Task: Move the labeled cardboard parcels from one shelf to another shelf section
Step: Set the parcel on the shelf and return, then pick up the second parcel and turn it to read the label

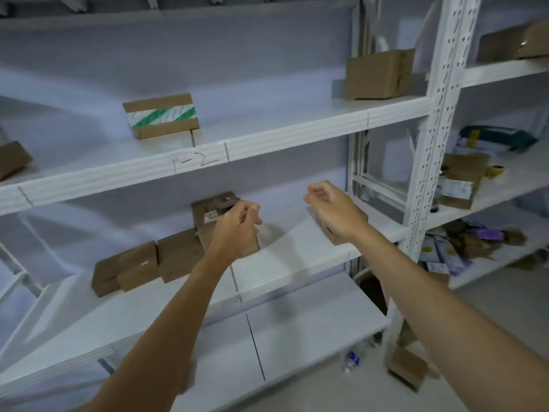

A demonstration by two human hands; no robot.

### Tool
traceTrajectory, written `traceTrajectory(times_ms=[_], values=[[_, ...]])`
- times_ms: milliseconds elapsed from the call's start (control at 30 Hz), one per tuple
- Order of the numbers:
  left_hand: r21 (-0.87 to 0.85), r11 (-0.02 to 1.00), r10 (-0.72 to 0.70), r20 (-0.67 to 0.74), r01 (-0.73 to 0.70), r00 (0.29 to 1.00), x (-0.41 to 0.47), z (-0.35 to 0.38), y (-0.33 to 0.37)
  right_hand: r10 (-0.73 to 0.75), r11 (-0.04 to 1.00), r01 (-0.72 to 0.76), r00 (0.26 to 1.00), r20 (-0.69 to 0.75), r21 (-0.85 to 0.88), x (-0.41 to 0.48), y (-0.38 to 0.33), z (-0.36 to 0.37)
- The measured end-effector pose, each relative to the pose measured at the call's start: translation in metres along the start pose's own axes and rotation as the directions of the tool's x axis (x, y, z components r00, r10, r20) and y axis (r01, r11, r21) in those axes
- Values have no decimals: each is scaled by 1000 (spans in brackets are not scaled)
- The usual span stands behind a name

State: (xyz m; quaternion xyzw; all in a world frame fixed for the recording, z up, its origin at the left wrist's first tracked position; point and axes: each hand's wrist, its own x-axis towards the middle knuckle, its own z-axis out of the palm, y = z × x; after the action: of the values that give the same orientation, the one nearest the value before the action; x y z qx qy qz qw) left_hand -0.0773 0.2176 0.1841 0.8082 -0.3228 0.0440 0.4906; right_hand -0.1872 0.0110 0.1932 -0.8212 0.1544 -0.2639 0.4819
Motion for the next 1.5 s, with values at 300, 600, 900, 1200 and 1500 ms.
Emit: traceTrajectory(times_ms=[300,600,900,1200,1500], values=[[-49,991,-120,69,123,990,13,61,-2,138,990,-138,990,-4,4,-9,69,-38],[-75,992,-90,162,104,983,60,151,-22,169,981,-168,986,-7,-99,22,124,-58],[-90,978,-159,259,188,953,147,227,-55,197,941,-185,980,14,-284,127,183,-76],[-2,961,-254,380,275,890,184,285,-88,129,814,-53,988,90,-579,180,242,-73],[138,921,-390,372,365,842,186,336,-96,270,817,-155,954,131,-556,210,297,-84]])
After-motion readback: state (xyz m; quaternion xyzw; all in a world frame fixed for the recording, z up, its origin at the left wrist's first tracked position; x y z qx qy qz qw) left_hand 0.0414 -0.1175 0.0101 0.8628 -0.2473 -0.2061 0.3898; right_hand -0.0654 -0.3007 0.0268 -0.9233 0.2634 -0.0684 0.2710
